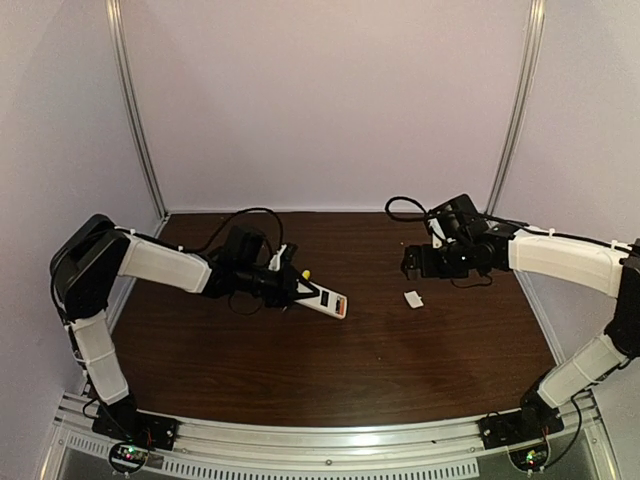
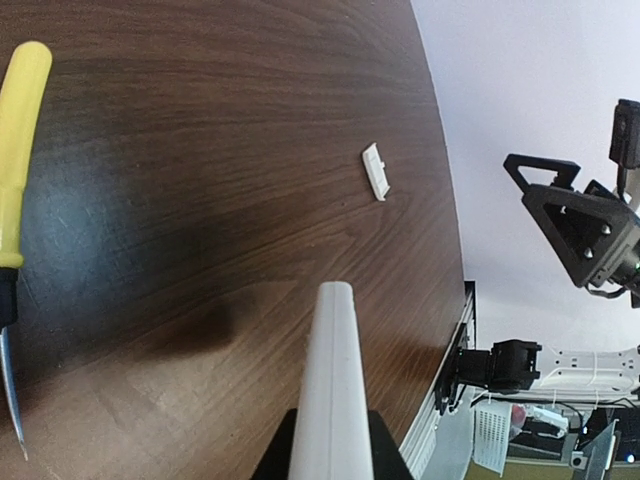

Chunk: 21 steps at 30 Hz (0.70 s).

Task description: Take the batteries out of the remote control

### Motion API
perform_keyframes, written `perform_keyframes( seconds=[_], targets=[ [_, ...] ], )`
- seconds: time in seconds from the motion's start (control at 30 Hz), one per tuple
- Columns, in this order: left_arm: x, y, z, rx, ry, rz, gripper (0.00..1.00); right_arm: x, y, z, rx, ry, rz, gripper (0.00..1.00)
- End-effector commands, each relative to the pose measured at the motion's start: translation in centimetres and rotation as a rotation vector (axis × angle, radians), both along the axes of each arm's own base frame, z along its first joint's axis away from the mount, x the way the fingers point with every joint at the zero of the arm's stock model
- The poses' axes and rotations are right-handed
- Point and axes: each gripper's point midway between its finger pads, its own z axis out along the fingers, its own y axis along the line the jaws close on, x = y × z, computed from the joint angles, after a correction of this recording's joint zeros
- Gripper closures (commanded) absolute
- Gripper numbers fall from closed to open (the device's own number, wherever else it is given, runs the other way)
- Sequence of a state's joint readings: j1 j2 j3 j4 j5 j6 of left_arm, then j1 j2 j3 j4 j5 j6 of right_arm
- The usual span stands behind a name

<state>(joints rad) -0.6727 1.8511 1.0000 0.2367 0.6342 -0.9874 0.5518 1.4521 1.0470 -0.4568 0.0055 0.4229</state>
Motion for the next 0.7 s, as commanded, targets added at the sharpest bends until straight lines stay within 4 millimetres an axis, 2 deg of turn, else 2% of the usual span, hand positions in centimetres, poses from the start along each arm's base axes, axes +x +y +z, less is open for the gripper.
perform_keyframes(
  seconds=[0.0, 0.17, 0.4, 0.67],
  targets=[
    [1.5, -1.5, 1.0, -0.077, -0.018, 0.056, 1.00, -0.2, 0.7, 0.4, 0.065, -0.018, 0.023, 0.00],
    [1.4, -2.6, -0.1, -0.058, 0.006, 0.060, 1.00, -0.6, 1.2, -0.2, 0.083, -0.002, 0.054, 0.00],
    [1.3, -2.4, -2.2, -0.020, 0.058, 0.077, 1.00, -0.9, 1.8, -0.8, 0.102, 0.007, 0.085, 0.00],
    [1.0, -2.7, -3.2, -0.009, 0.081, 0.066, 0.94, -1.1, 2.0, -1.6, 0.096, 0.021, 0.108, 0.00]
  ],
)
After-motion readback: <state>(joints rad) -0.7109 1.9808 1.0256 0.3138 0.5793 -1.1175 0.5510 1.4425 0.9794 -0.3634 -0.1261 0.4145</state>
